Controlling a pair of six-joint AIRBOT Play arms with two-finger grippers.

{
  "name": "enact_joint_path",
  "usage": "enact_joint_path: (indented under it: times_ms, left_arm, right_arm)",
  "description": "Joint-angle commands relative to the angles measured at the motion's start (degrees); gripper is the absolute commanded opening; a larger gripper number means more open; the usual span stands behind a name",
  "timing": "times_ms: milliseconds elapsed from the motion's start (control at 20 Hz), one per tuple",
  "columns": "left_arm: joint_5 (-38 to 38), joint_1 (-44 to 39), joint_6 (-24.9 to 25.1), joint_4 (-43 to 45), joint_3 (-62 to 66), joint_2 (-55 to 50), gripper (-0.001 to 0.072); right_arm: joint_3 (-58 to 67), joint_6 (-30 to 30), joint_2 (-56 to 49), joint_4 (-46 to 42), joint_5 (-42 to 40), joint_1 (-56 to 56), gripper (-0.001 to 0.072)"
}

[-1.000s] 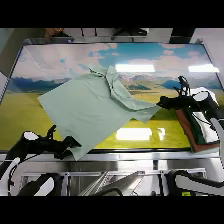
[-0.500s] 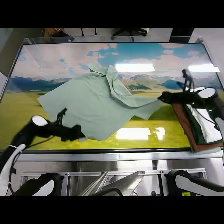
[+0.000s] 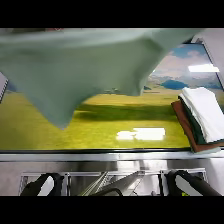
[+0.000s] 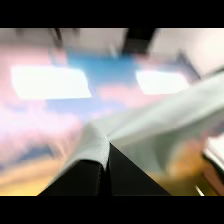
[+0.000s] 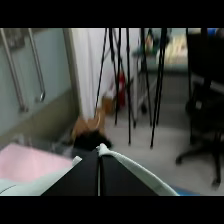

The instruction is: Fold the shirts.

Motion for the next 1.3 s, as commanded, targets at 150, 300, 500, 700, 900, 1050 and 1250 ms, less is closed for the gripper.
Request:
enact_joint_path:
  times_ms: [150, 300, 500, 700, 900, 1050, 1250]
  left_arm:
    - [0.35, 5.84, -0.55, -2.21, 16.28, -4.17, 0.0009]
    - [4.04, 0.2, 6.19, -2.58, -4.55, -1.81, 0.0009]
    - [12.37, -5.77, 12.57, -2.34, -26.45, -6.16, 0.0009]
    - [20.81, -8.98, 17.46, -2.38, -32.04, -21.92, 0.001]
    - [26.49, -10.95, 18.95, -2.43, -25.51, -41.77, 0.0011]
    - [23.08, -12.59, 18.88, -2.6, -14.64, -54.62, 0.0011]
    - [20.94, -14.34, 17.57, -2.91, -4.2, -59.93, 0.015]
  right_arm:
    - [13.64, -2.86, -0.35, 0.46, -5.11, 0.02, 0.0012]
    - [13.6, -2.71, -6.93, 0.5, -0.7, 0.04, 0.0012]
    - [10.86, -2.23, -22.53, 0.48, 5.14, 1.25, 0.0012]
    - [9.55, -2.51, -41.81, -0.22, 3.91, 4.04, 0.0012]
    - [9.55, -2.47, -56.46, -0.15, -3.45, 6.14, 0.0012]
    - [9.57, -2.47, -61.48, -0.07, -7.65, 7.17, 0.0013]
    - [9.64, -2.47, -60.43, -0.17, -6.6, 6.08, 0.035]
